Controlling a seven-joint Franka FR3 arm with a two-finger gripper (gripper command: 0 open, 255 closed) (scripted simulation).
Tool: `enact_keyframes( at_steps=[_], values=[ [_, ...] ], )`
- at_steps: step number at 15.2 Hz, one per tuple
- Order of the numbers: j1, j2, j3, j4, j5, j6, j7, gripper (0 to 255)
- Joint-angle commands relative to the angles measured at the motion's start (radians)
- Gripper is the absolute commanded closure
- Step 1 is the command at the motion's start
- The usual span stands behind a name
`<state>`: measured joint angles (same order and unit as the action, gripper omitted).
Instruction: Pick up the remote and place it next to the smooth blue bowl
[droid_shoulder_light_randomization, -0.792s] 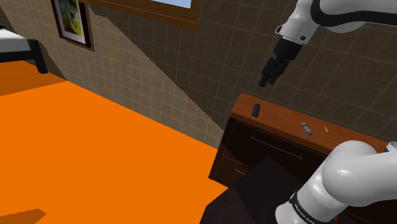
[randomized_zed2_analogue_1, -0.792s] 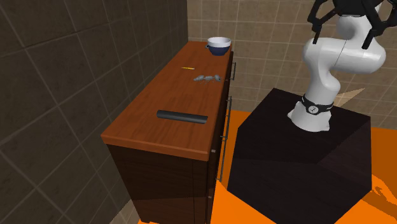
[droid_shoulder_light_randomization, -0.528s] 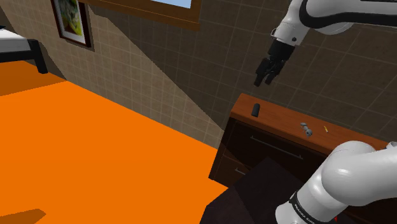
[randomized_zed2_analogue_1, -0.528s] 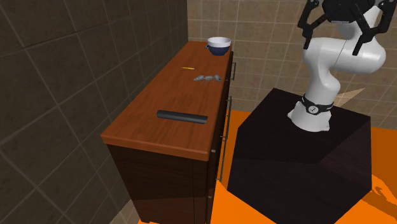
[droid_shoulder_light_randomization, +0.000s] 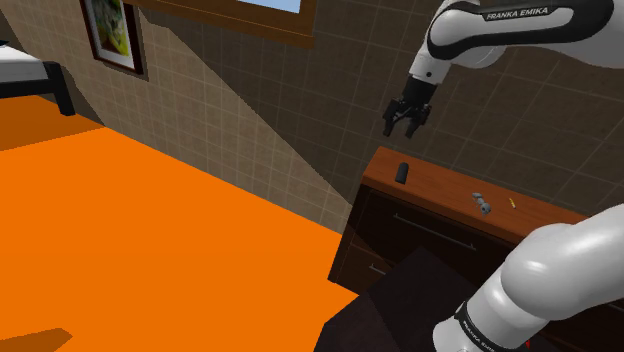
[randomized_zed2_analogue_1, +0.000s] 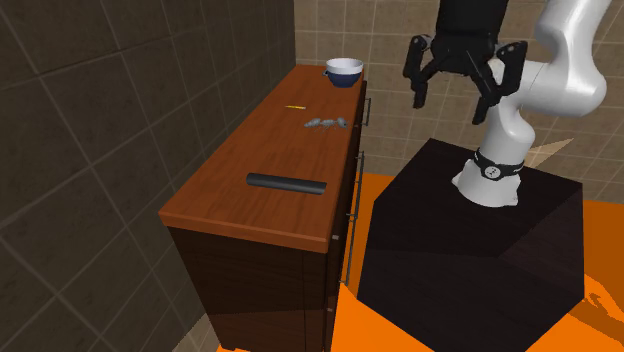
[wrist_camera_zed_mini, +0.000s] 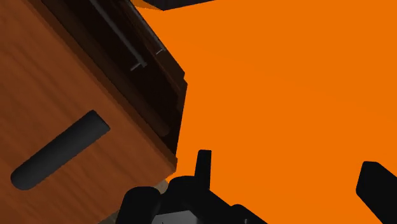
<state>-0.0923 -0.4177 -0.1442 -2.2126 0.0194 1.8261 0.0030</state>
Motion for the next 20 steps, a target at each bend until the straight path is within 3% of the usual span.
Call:
enact_keyframes(
  at_steps=[1,10,20],
  values=[
    [-0.018,0.071,-0.020,0.041,0.007,0.014,0.024,0],
    [-0.094,0.372,-0.114,0.215,0.070,0.061,0.113,0],
    [-0.205,0.683,-0.203,0.421,0.187,0.060,0.192,0]
  ],
)
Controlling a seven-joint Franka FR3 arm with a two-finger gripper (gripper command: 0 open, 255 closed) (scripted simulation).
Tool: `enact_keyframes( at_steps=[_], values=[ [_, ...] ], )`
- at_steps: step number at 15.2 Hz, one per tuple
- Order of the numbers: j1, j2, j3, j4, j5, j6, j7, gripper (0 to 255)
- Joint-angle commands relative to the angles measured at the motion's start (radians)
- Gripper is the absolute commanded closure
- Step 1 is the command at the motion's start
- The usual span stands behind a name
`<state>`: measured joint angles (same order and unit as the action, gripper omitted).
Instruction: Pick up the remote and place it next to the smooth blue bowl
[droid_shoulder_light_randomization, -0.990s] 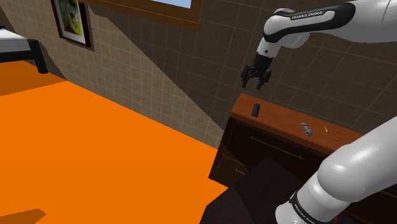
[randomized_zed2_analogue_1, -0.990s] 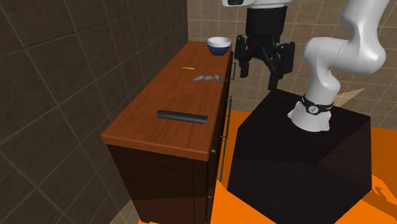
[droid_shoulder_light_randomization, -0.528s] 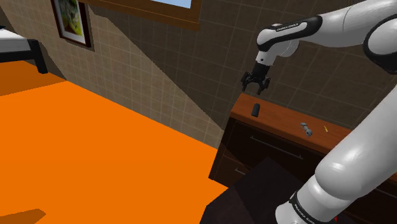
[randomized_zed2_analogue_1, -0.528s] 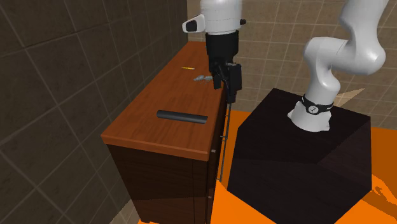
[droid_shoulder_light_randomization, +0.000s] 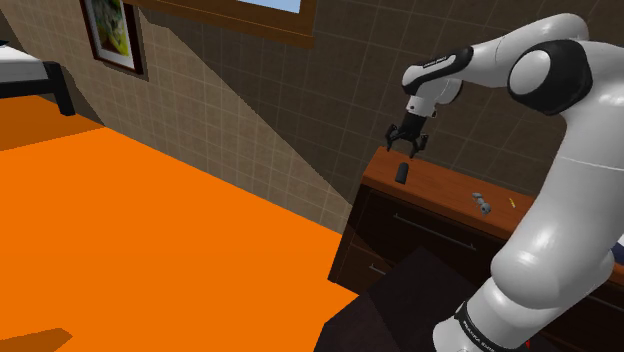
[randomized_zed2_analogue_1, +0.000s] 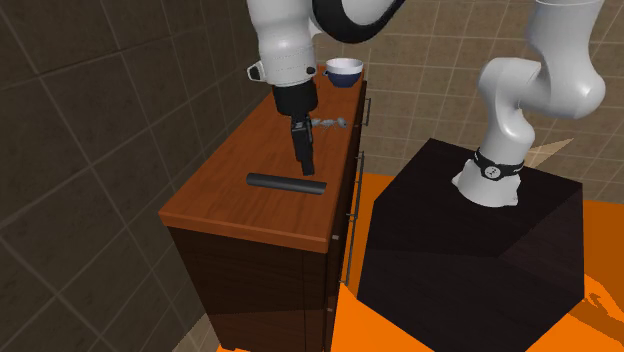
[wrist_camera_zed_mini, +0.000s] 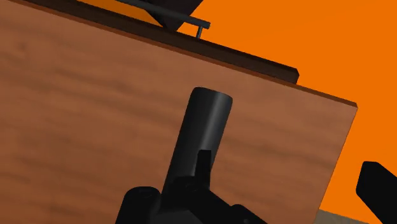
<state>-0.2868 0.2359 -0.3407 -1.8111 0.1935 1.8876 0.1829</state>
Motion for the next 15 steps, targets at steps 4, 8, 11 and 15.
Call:
enact_keyframes(
  at_steps=[4,8,11,15],
  values=[
    [-0.066,0.145,-0.033,0.100,0.064,-0.012,0.046,0],
    [-0.103,0.215,-0.046,0.137,0.097,-0.007,0.068,0],
    [-0.099,0.223,-0.042,0.107,0.103,0.029,0.063,0],
    [-0.096,0.235,-0.037,0.075,0.112,0.072,0.057,0]
  ],
)
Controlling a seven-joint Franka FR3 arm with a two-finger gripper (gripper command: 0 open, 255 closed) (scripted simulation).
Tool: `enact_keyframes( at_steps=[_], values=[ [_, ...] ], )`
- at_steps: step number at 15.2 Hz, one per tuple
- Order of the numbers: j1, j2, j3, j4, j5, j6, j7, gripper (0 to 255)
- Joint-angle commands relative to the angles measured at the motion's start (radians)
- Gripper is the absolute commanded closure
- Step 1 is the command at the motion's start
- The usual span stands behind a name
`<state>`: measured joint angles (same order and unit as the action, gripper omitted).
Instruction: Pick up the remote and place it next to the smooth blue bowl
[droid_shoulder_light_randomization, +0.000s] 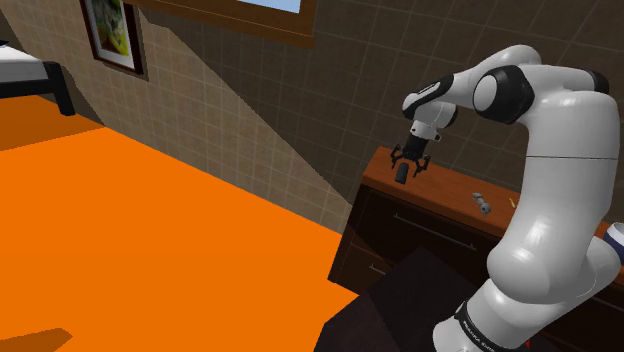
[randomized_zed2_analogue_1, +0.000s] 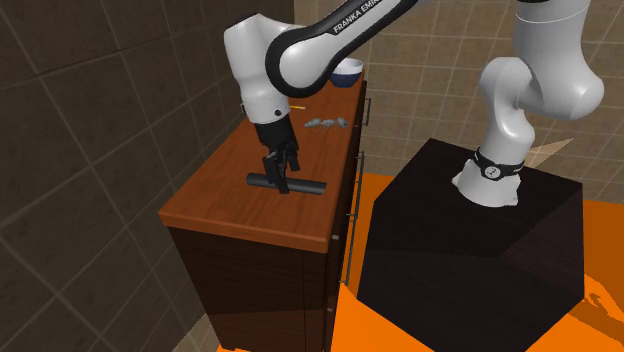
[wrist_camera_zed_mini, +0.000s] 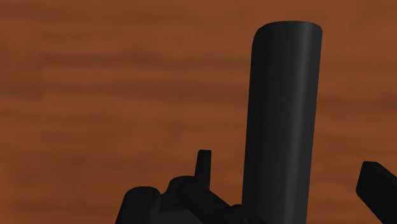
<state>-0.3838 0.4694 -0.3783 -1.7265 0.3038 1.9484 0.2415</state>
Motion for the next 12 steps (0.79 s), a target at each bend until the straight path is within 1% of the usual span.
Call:
enact_keyframes(
  at_steps=[1,7,8,12],
  values=[
    [0.001,0.001,0.001,-0.010,0.002,0.011,-0.002,0],
    [0.001,0.001,0.001,-0.010,0.002,0.011,-0.002,0],
    [0.001,0.001,0.001,-0.010,0.002,0.011,-0.002,255],
    [0.000,0.003,0.001,-0.007,0.002,0.010,-0.002,255]
  ],
)
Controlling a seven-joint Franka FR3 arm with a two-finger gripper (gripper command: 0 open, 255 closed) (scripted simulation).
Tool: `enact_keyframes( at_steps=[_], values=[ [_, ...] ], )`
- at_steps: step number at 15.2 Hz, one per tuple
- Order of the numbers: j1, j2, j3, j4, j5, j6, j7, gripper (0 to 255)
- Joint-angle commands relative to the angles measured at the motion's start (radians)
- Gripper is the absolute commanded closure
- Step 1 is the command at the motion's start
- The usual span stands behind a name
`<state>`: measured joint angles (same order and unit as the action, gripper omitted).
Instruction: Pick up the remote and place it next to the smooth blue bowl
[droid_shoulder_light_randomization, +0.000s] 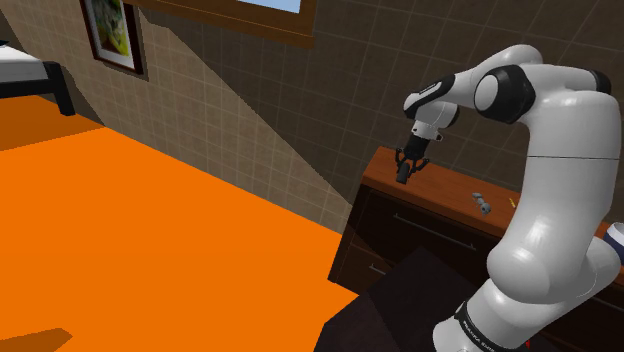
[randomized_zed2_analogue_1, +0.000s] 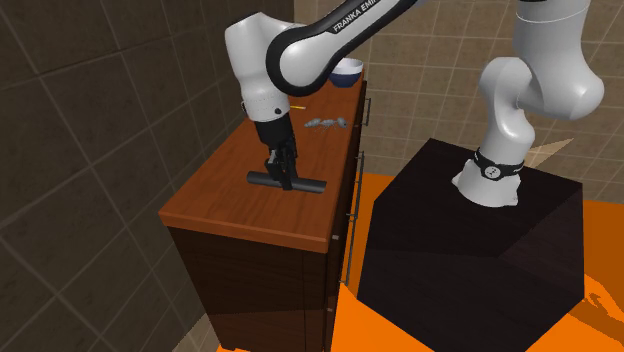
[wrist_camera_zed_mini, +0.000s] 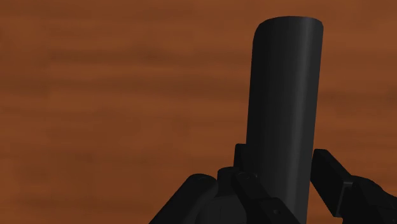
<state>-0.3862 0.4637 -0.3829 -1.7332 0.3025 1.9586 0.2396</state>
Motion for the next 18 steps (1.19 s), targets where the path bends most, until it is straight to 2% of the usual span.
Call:
enact_keyframes(
  at_steps=[1,5,18],
  values=[
    [0.003,0.005,0.005,-0.007,0.003,0.002,-0.001,255],
    [0.003,0.007,0.005,-0.003,0.003,0.001,0.000,255],
    [0.010,-0.068,-0.012,0.069,-0.034,-0.138,0.035,255]
  ],
)
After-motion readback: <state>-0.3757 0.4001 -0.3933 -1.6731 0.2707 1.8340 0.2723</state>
